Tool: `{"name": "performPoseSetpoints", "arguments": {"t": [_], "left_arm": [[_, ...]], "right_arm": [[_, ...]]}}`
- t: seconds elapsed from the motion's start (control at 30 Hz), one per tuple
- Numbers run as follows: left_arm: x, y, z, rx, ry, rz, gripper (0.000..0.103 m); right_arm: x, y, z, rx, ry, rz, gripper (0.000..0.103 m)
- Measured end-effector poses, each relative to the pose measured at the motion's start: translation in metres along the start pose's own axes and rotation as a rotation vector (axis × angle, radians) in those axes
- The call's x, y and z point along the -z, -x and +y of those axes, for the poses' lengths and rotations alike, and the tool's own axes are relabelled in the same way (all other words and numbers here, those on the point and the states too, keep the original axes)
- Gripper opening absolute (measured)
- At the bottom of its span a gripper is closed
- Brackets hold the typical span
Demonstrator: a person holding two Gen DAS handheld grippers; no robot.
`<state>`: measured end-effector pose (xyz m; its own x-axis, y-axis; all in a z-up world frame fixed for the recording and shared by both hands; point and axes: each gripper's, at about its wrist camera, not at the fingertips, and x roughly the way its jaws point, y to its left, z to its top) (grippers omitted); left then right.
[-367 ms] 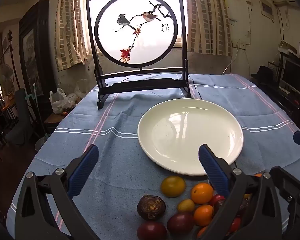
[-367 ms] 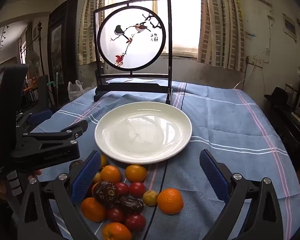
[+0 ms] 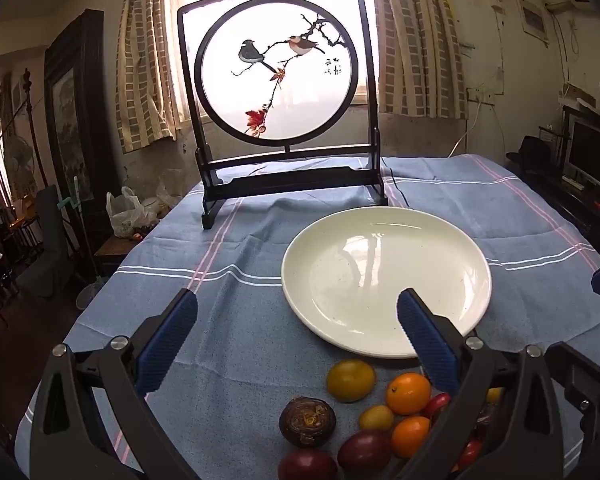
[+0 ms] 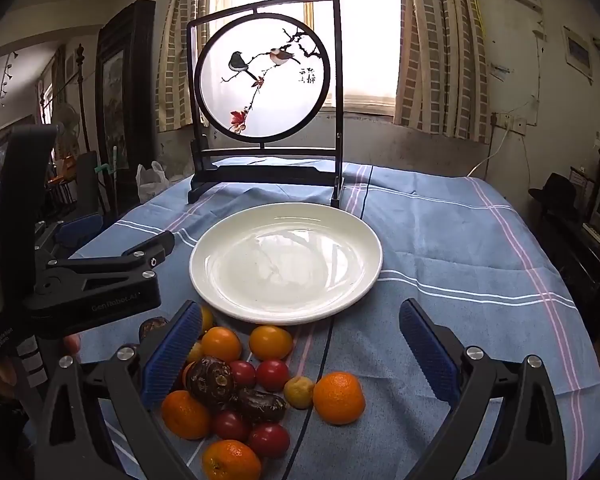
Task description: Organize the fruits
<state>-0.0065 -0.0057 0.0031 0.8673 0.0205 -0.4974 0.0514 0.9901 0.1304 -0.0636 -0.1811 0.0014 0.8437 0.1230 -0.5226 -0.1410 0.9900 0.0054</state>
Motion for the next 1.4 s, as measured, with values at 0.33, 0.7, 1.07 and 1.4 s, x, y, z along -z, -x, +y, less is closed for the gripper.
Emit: {"name": "performPoseSetpoints", "arguments": {"t": [0.33, 0.7, 1.07, 1.4], "left_arm": [[0.002, 0.003, 0.0, 0.02, -0.004, -0.003, 0.098], [0.005, 0.002, 0.005, 0.022, 0.007, 0.021, 0.098], [0.008, 0.001, 0.005, 0.033, 0.005, 0.034, 0.098], [0.01, 0.0, 0.008, 0.032, 0.003, 0.037, 0.098]], "right_arm": [[0.001, 0.003, 0.004, -0.017, 0.024, 0.017, 0.099], [0.005, 0.004, 0.005, -0.035, 0.046, 0.037, 0.099], [0.007, 0.004, 0.003, -0.037, 0.046, 0.048, 0.099], [0.006, 0.004, 0.002, -0.034, 0.045, 0.051, 0.099]]}}
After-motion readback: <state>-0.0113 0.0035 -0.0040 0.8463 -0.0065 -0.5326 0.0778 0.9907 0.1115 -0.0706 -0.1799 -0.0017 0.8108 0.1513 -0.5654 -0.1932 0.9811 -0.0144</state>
